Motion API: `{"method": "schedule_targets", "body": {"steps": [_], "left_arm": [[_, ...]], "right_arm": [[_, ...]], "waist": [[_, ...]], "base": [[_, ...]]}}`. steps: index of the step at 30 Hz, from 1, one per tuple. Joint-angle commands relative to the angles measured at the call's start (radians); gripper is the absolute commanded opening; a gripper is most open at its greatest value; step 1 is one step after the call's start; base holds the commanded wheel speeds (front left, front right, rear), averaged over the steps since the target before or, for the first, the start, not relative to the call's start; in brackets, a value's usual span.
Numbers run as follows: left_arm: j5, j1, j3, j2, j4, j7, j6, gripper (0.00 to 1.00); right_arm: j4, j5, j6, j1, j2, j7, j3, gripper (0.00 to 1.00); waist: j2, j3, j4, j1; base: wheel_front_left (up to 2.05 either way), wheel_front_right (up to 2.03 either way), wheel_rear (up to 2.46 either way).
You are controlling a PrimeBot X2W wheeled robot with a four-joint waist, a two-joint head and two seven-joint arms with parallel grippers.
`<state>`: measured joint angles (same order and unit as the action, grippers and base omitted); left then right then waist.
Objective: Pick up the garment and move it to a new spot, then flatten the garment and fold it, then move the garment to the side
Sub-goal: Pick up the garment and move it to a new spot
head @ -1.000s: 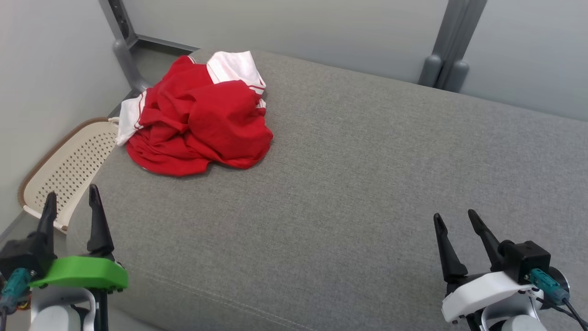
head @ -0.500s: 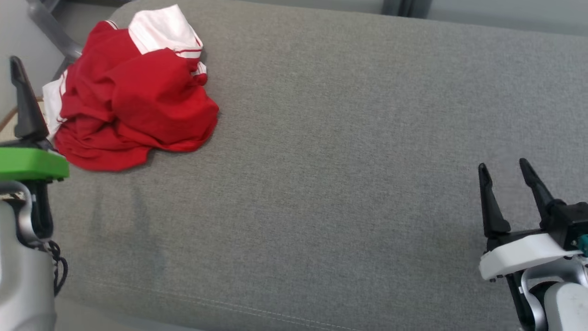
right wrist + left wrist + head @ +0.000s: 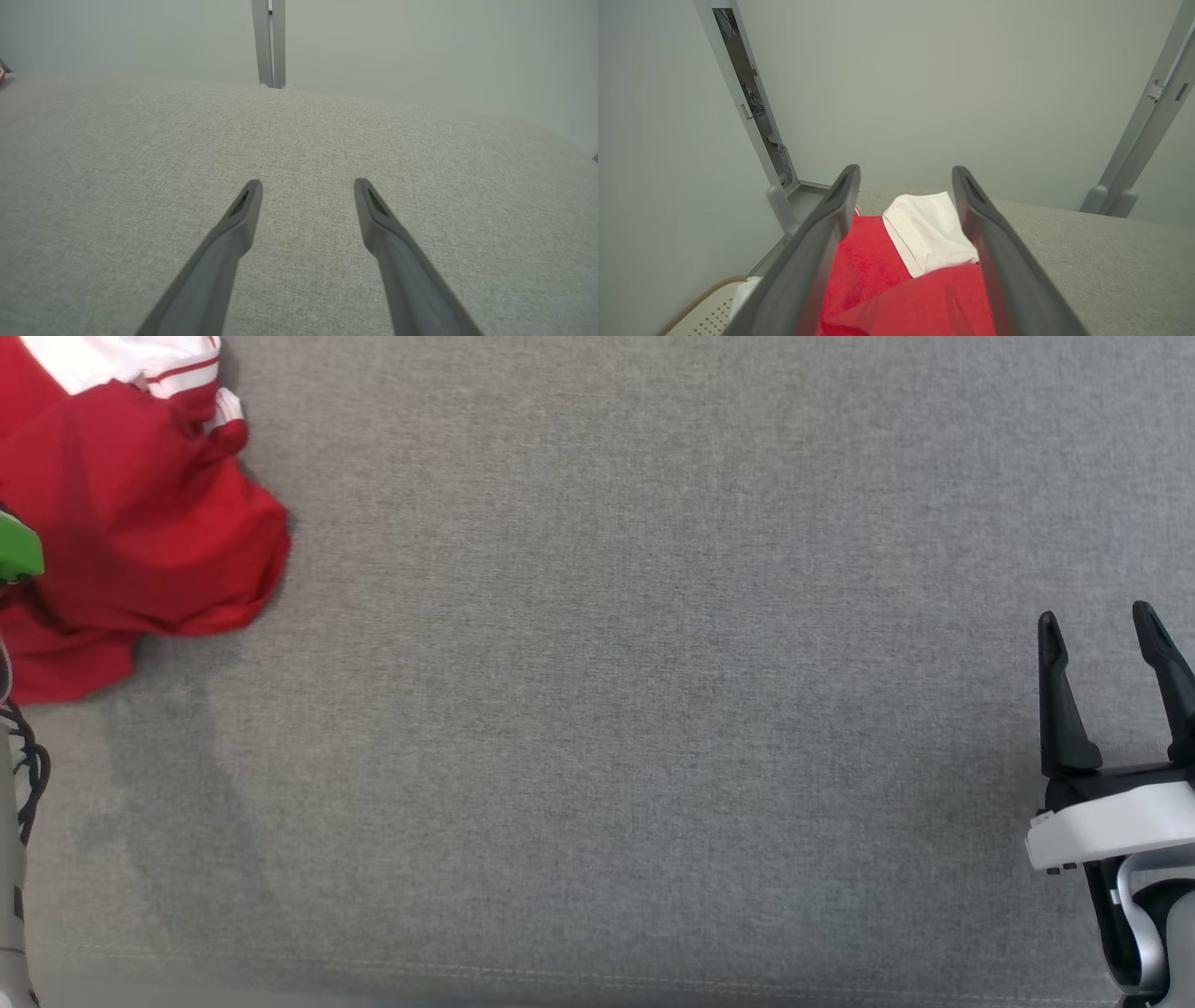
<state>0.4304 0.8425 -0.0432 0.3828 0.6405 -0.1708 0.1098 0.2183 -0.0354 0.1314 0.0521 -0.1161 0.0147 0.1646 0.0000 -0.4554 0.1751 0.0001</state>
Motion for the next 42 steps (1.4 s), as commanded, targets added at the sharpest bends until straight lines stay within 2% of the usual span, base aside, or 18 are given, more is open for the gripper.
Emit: {"method": "schedule_targets", "body": {"steps": [1,10,16,17,18,20,23,34,42], "left_arm": [[0.007,0.028,0.008,0.013,0.027,0.014,0.005,1.0],[0.072,0.096,0.077,0.02,0.23,0.171,0.02,1.0],[0.123,0.097,0.155,0.028,0.303,0.267,0.021,1.0],[0.131,0.096,0.163,0.032,0.311,0.279,0.021,0.54],[0.148,0.094,0.175,0.034,0.323,0.299,0.022,0.0],[0.17,0.087,0.198,0.032,0.334,0.333,0.022,0.0],[0.191,0.084,0.218,0.049,0.329,0.324,0.022,0.0],[0.18,0.142,0.252,0.122,0.296,0.111,0.021,0.0],[0.139,0.192,0.281,0.143,0.198,0.049,0.01,0.0]], "right_arm": [[0.012,0.006,-0.001,0.012,-0.002,-0.004,0.0,1.0],[0.023,0.007,-0.001,0.016,-0.005,-0.008,0.004,1.0],[0.008,0.0,-0.001,0.019,-0.006,-0.002,-0.002,1.0],[0.006,0.001,-0.001,0.019,-0.004,-0.002,-0.003,1.0],[0.002,0.001,-0.001,0.02,-0.002,-0.002,-0.005,1.0],[-0.002,0.0,-0.001,0.023,0.0,-0.003,-0.008,1.0],[-0.008,-0.001,-0.001,0.026,0.003,-0.001,-0.011,1.0],[-0.077,-0.014,-0.001,0.03,0.026,0.037,-0.037,1.0],[-0.166,-0.033,-0.001,0.02,0.048,0.082,-0.061,1.0]], "waist": [[0.0,-0.054,-0.049,-0.0001],[0.0,-0.079,-0.066,-0.0001],[0.0,-0.076,-0.078,-0.0001],[0.0,-0.075,-0.08,-0.0001],[0.0,-0.073,-0.082,-0.0001],[0.0,-0.069,-0.086,-0.0001],[0.0,-0.062,-0.09,-0.0001],[0.0,0.037,-0.099,-0.0001],[0.0,0.153,-0.128,-0.0001]], "base": [[0.0,0.0,0.0],[0.0,0.0,0.0],[0.0,0.0,0.0],[0.0,0.0,0.0],[0.0,0.0,0.0],[0.0,0.0,0.0],[0.0,0.0,0.0],[0.0,0.0,0.0],[0.0,0.0,0.0]]}}
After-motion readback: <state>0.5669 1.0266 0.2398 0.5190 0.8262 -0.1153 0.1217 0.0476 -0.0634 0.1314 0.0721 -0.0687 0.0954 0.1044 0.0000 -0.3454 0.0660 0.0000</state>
